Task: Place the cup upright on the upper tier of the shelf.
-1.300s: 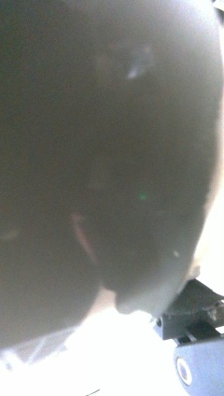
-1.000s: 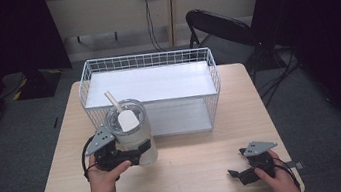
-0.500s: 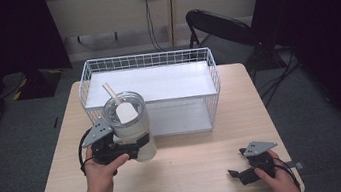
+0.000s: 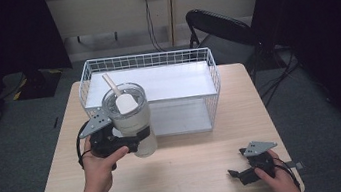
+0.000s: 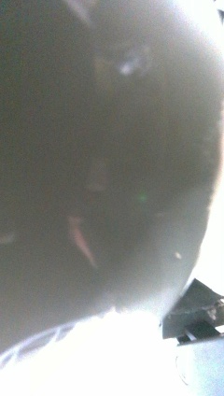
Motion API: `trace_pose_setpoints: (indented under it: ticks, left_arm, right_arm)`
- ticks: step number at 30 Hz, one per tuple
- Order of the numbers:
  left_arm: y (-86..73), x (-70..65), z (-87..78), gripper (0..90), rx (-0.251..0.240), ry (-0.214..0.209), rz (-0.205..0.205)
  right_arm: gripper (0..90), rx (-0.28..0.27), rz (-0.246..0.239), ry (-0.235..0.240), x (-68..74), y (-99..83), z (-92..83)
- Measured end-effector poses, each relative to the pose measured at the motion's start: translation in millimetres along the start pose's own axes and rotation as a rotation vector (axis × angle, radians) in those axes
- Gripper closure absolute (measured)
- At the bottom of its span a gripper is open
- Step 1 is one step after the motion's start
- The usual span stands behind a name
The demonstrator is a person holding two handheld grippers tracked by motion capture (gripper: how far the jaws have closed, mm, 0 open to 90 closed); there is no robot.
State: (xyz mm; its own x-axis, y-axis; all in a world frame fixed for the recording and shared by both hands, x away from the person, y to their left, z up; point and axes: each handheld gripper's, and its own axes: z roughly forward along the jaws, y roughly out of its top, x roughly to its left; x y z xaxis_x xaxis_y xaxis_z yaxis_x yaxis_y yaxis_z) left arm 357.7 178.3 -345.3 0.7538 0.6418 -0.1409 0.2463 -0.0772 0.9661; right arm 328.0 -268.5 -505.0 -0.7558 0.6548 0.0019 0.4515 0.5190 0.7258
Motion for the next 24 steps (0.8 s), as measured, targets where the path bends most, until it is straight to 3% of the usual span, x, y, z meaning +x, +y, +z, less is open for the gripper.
trace_pose_setpoints:
  ticks: [24]
  left_arm:
    - [35.2,0.1,-3.7,9.2,0.004,-0.012,0.007]
  right_arm:
    - [7.6,0.001,0.000,0.000,0.0,0.0,0.0]
